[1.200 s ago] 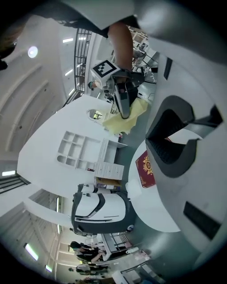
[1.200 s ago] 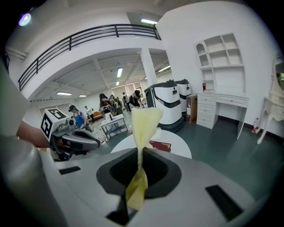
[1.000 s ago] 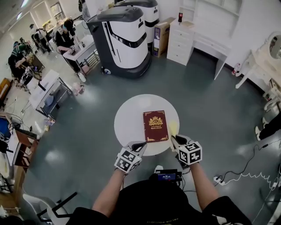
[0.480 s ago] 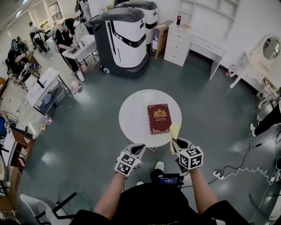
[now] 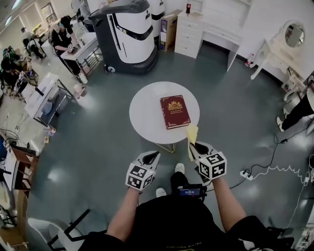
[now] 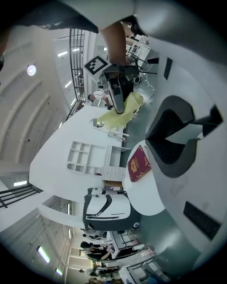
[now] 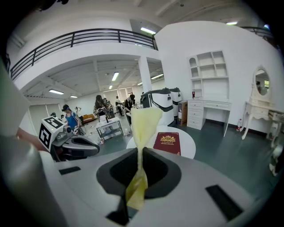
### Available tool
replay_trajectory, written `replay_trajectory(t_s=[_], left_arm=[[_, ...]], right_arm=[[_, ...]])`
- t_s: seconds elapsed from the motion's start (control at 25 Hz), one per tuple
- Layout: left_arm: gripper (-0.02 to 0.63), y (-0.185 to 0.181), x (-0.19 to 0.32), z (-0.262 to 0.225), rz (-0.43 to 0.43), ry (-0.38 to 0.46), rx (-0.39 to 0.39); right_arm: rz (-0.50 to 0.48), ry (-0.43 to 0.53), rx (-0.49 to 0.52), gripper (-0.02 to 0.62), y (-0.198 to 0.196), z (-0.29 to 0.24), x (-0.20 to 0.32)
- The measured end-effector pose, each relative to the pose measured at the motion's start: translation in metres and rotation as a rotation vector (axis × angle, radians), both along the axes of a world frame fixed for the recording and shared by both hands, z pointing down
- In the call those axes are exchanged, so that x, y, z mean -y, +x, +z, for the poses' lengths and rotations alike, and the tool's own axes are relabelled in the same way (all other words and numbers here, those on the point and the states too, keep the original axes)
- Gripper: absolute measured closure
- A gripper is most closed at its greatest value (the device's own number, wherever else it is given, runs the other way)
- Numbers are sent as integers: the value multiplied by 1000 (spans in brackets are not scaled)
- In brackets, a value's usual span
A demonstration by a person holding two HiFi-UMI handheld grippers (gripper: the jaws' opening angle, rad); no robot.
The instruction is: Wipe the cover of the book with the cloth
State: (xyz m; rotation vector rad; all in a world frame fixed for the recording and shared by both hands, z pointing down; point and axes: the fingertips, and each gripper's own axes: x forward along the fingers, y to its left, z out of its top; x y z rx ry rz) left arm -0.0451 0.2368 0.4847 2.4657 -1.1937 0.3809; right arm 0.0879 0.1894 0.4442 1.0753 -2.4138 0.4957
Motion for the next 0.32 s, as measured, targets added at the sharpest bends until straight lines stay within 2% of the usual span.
replay_trajectory(t_s=[0.32], left_arm=[[595, 13, -14, -2, 19, -4, -1]], right_arm=[[10, 14, 6, 516, 6, -5, -15]])
